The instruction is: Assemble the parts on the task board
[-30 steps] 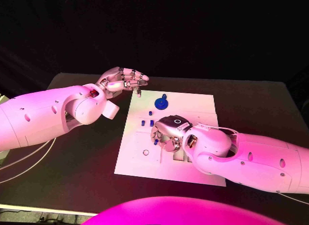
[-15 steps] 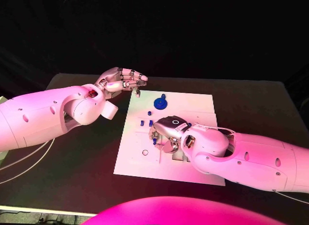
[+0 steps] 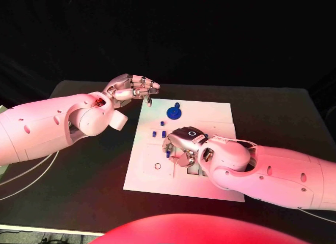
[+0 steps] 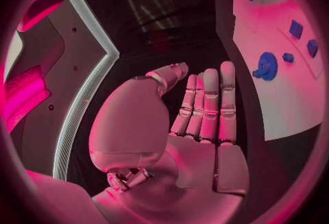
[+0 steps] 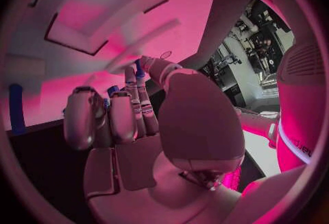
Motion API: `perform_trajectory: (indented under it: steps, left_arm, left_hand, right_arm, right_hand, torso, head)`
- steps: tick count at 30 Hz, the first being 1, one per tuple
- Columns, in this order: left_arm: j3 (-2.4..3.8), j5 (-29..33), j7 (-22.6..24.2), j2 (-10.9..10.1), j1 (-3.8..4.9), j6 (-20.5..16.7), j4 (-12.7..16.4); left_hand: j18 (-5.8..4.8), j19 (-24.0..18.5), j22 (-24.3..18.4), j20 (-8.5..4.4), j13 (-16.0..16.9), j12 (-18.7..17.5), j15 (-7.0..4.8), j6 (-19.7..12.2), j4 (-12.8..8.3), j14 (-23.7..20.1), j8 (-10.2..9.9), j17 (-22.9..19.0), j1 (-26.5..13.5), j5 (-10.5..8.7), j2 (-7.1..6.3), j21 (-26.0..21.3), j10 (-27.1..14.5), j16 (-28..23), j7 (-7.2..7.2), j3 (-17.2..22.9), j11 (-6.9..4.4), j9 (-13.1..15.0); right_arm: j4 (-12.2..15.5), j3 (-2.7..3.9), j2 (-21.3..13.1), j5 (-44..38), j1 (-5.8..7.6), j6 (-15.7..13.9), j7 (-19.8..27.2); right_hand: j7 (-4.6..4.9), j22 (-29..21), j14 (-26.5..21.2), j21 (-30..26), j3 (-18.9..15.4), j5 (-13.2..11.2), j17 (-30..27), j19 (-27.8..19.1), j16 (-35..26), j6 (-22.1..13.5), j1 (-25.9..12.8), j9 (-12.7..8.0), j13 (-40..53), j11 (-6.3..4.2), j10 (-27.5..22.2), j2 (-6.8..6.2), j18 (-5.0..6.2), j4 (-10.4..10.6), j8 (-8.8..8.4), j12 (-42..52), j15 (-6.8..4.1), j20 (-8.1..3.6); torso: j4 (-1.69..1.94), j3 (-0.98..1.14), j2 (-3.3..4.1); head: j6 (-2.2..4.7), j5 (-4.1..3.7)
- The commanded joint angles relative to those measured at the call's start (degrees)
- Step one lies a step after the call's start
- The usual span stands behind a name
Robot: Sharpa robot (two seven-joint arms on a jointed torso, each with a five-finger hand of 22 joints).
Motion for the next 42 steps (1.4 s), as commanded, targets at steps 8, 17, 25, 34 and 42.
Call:
perform_trajectory:
  steps: [8,17,25,34,42]
  left_arm:
    - [0.05,-0.06,0.13,0.08,0.03,0.9,-0.11]
    - [0.05,-0.06,0.05,0.04,0.03,0.93,-0.15]
    - [0.05,-0.06,-0.04,0.02,0.03,1.03,-0.19]
    - [0.05,-0.06,-0.07,-0.11,0.03,1.12,-0.28]
    - [0.04,-0.06,-0.02,-0.1,0.03,1.15,-0.33]
  left_hand:
    - [0.76,-0.1,0.09,0.31,-0.05,-0.35,0.17,-0.43,-0.38,-0.39,0.2,-0.08,0.43,0.24,0.22,-0.16,-0.49,0.25,0.06,0.02,0.02,0.1]
    - [0.76,-0.1,0.09,0.31,-0.05,-0.35,0.17,-0.43,-0.38,-0.39,0.2,-0.08,0.43,0.24,0.22,-0.16,-0.49,0.25,0.06,0.02,0.02,0.1]
    - [0.76,-0.1,0.09,0.31,-0.05,-0.35,0.17,-0.43,-0.38,-0.39,0.2,-0.08,0.43,0.24,0.22,-0.16,-0.49,0.25,0.06,0.02,0.02,0.1]
    - [0.77,-0.14,0.15,0.33,-0.12,-0.39,0.19,-0.49,-0.48,-0.47,0.25,-0.13,0.54,0.16,0.24,-0.12,-0.63,0.27,0.09,0.03,0.06,0.16]
    - [0.76,-0.16,0.17,0.33,-0.15,-0.42,0.21,-0.52,-0.49,-0.5,0.25,-0.14,0.52,0.14,0.19,-0.12,-0.71,0.27,0.1,-0.01,0.08,0.17]
  right_arm:
    - [0.4,-0.17,-0.5,0.34,-0.31,-1.84,0.42]
    - [0.67,-0.16,-0.79,0.36,-0.35,-2.22,0.36]
    - [1.33,-0.16,-1.83,0.29,-0.36,-3.63,-0.22]
    - [4.96,0.68,-7.61,3.45,1.26,-3.73,0.67]
    - [7.51,1.78,-14.29,9.27,4.72,-0.63,2.63]
  right_hand:
    - [-0.11,10.93,0.13,0.62,0.34,0.27,0.13,0.58,0.34,0.61,0.79,0.01,0.19,-0.23,0.62,-0.04,0.54,-0.35,0.15,0.71,-0.53,-0.21]
    - [-0.12,10.96,0.13,0.74,0.4,0.32,0.07,0.63,0.33,0.67,0.88,0.01,0.19,-0.24,0.61,-0.08,0.52,-0.42,0.15,0.77,-0.57,-0.24]
    - [0.01,10.86,0.1,0.33,0.38,0.4,-0.16,0.52,0.24,0.38,0.76,-0.1,0.12,-0.11,0.25,-0.41,0.57,-0.44,-0.1,0.77,-0.57,-0.27]
    - [0.06,10.82,0.07,0.18,-0.26,-0.38,-0.42,0.5,0.28,-1.24,0.01,-0.58,-0.26,0.5,-1.66,-1.16,0.56,-0.18,-1.3,0.59,-0.06,-0.03]
    - [-0.35,9.93,-1.45,-3.61,-4.35,-1.8,-2.88,-1.03,-0.83,-3.36,0.42,-1.2,-0.74,1.35,-5.9,-0.77,1.17,0.17,-2.84,0.61,0.66,0.91]
  torso:
    - [0.04,-0.03,0.03]
    - [0.02,-0.05,0.03]
    - [0.05,-0.06,0.01]
    - [-0.03,-0.07,-0.07]
    - [-0.06,-0.07,-0.12]
  head:
    - [-0.03,-0.08]
    - [-0.1,-0.1]
    - [-0.02,-0.19]
    - [0.53,-0.49]
    - [1.3,-1.2]
